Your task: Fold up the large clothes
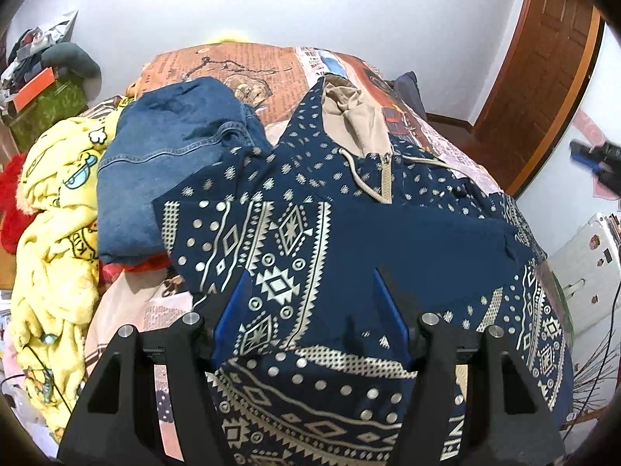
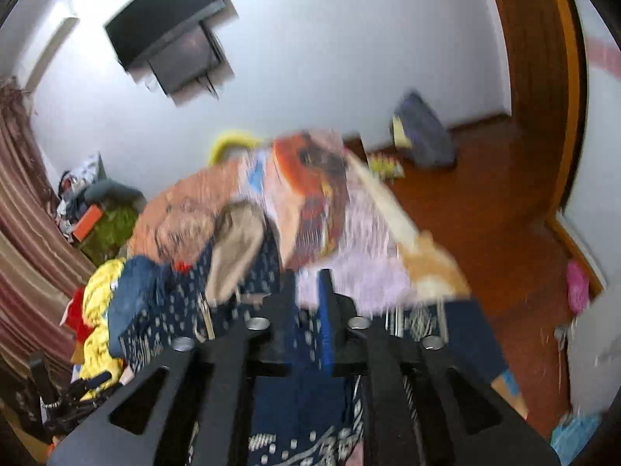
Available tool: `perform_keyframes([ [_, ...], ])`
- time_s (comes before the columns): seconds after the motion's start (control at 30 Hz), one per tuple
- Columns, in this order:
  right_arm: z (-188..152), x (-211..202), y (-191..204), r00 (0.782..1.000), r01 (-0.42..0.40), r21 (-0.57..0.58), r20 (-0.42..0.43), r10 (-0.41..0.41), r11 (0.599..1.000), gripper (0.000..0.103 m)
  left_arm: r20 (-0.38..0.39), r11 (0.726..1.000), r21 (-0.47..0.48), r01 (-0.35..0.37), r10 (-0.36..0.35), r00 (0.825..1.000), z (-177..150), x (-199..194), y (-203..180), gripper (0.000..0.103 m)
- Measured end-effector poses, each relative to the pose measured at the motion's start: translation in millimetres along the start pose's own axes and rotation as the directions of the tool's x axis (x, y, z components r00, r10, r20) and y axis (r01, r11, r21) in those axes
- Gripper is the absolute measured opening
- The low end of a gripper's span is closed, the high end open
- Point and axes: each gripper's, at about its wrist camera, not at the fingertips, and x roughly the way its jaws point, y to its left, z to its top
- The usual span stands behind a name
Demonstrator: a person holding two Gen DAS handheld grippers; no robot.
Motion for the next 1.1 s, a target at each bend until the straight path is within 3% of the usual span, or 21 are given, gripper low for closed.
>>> perform_keyframes([
  [0.03, -4, 4, -9, 1.0, 0.005, 0.031, -0.023, -0.004, 1.0, 0.044, -0.003, 1.0, 0.001, -0.004, 0.004, 1.0, -2, 0, 1, 0.063],
  [0.07, -9, 7, -16, 0.999, 0.014, 0.066, -0.041, -0.011, 0.998, 0.047, -0.005, 1.0, 0.0, -0.007, 0.007, 1.0, -3, 0, 3, 0.063],
  [0.2, -34, 20, -77, 0.99, 0.077, 0.22, -0.13, -0.049, 0.972, 0.047, -0.024, 1.0, -0.009, -0.014, 0.013, 1.0, -6, 6, 5, 0.063],
  [0.43, -78, 38, -174, 0.964, 0.189, 0.425, -0.254, -0.084, 0.885, 0.047, -0.073, 1.0, -0.013, -0.006, 0.005, 0.997, -6, 29, -9, 0.063],
  [0.67, -88, 65, -217, 0.97, 0.122, 0.578, -0.241, 0.026, 0.807, 0.05, -0.1, 1.0, 0.001, 0.003, -0.003, 0.995, -5, 45, -30, 0.063],
  [0.83, -78, 87, -226, 0.975, 0.135, 0.619, -0.224, 0.01, 0.774, 0.05, -0.109, 1.0, 0.014, -0.012, 0.013, 0.994, -6, 49, -35, 0.063],
  [0.9, -72, 93, -224, 0.974, 0.157, 0.608, -0.224, -0.021, 0.779, 0.044, -0.114, 1.0, 0.014, -0.021, 0.023, 0.993, -6, 51, -34, 0.063],
  [1.0, -64, 90, -220, 0.977, 0.175, 0.587, -0.206, -0.063, 0.791, 0.013, -0.122, 0.999, 0.009, -0.032, 0.033, 0.992, -7, 52, -30, 0.063],
  [1.1, -53, 78, -209, 0.982, 0.167, 0.543, -0.165, -0.091, 0.823, 0.008, -0.119, 0.999, -0.001, -0.032, 0.032, 0.992, -9, 51, -25, 0.063],
])
